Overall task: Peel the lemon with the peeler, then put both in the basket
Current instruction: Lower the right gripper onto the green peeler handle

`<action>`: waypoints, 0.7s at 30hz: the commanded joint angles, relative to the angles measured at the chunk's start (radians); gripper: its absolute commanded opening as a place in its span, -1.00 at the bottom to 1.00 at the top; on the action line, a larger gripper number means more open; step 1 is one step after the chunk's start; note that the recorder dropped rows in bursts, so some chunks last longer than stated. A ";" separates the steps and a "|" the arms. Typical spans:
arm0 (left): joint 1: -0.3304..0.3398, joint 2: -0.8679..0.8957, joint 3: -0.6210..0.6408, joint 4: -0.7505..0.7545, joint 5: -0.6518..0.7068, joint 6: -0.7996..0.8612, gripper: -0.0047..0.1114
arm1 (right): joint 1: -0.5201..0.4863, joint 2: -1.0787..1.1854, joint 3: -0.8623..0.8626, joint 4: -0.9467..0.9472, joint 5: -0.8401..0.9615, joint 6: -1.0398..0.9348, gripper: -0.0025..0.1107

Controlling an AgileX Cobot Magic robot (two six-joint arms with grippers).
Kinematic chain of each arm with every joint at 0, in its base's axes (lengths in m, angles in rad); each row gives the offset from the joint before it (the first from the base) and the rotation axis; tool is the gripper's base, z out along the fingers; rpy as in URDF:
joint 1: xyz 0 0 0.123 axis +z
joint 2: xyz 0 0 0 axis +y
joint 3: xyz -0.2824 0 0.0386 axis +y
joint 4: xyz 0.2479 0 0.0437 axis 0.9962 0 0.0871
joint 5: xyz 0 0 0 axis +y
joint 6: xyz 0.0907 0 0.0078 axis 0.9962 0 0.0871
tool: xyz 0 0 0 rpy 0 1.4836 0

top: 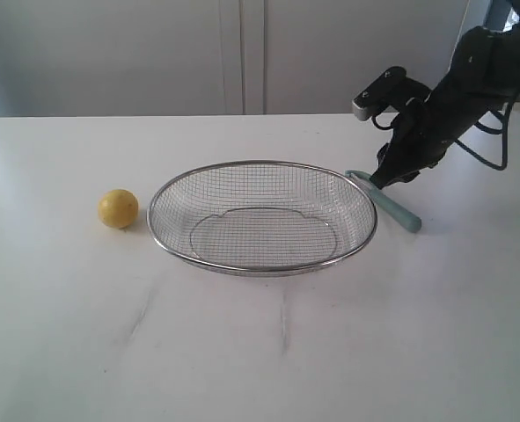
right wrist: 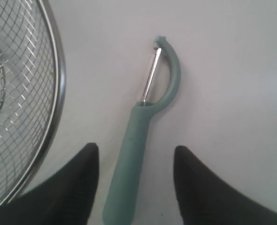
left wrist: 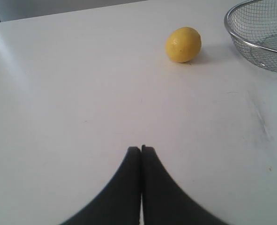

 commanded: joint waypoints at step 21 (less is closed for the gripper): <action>-0.005 -0.004 0.004 -0.006 -0.002 -0.004 -0.92 | -0.031 0.096 -0.002 0.001 -0.015 0.122 0.05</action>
